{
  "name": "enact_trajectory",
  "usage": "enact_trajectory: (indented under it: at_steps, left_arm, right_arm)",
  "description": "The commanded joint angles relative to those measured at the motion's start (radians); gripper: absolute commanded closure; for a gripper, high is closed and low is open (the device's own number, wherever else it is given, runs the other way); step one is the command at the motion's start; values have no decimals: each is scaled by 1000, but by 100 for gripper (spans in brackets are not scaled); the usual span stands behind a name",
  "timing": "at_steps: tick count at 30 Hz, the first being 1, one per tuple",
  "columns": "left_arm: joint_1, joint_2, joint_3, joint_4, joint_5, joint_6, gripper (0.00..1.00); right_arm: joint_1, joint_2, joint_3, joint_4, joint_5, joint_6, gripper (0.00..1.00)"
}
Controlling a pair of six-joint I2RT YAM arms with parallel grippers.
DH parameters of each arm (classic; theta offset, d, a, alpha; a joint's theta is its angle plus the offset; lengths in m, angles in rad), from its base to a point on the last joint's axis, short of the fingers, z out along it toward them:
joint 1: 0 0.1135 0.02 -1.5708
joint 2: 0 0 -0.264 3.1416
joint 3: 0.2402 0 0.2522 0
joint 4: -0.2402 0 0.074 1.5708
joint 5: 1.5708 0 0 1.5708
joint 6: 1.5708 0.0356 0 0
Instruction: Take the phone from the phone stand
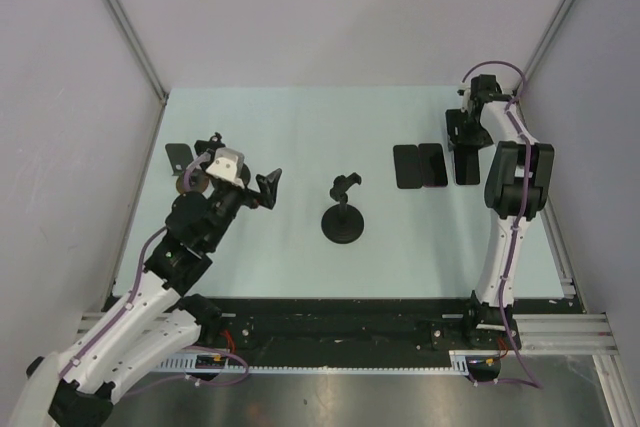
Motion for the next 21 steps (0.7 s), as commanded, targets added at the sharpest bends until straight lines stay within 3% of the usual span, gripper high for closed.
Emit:
enact_trajectory:
  at_steps: [1,6,13,21]
  left_arm:
    - [17,7,8,13,15,-4,0]
    - [27,24,11,13,22,-5,0]
    - [33,37,14,13,36,-11,0]
    - [34,34,14,13,51,-16,0]
  right_arm:
    - [2,71,91,39,-50,1,75]
    - [2,118,118,34,-61,26,63]
    - [4,92,102,56,-73,44,26]
    - [4,26,67,86,-85,67,4]
